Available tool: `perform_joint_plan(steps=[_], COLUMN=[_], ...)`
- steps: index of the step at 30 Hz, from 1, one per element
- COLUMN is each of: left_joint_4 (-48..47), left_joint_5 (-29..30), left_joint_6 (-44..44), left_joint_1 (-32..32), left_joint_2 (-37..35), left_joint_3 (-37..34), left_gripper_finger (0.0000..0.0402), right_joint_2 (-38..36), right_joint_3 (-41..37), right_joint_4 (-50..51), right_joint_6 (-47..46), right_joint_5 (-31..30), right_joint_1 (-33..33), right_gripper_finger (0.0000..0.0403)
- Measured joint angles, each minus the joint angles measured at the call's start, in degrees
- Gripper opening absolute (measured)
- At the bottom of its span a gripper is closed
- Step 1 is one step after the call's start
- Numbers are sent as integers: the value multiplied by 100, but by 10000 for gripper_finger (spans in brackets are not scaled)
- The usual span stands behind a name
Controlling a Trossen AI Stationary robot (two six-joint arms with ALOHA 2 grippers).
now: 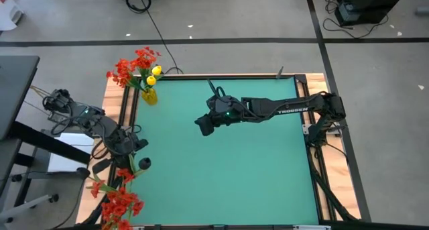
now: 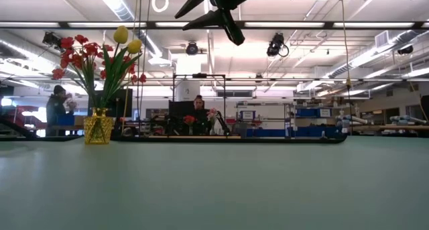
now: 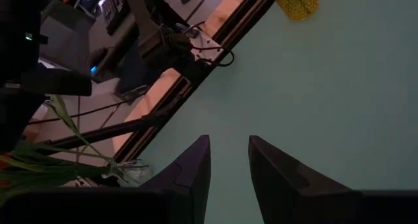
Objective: Sort flowers into vase by color
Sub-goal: Put the black flower into the transparent vase
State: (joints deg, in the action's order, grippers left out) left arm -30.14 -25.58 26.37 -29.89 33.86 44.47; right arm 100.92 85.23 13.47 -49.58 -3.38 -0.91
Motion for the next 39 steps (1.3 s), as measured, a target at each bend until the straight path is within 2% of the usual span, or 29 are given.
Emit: perform_joint_plan(steps=[8,31,39], left_joint_4=[553,241,255], left_joint_5=[-9,-314,-114], left_joint_6=[-2,52,303], left_joint_1=[2,0,0], left_joint_2=[-12,299,294], left_joint_3=[0,2,2], left_gripper_finger=[3,8,11], right_joint_2=[0,0,0], right_joint_3=[0,0,0], right_joint_4=[0,48,46], right_joint_6=[0,7,104], right_joint_5=[0,128,309], right_joint_1=[0,-13,-63], right_gripper_finger=[113,113,113])
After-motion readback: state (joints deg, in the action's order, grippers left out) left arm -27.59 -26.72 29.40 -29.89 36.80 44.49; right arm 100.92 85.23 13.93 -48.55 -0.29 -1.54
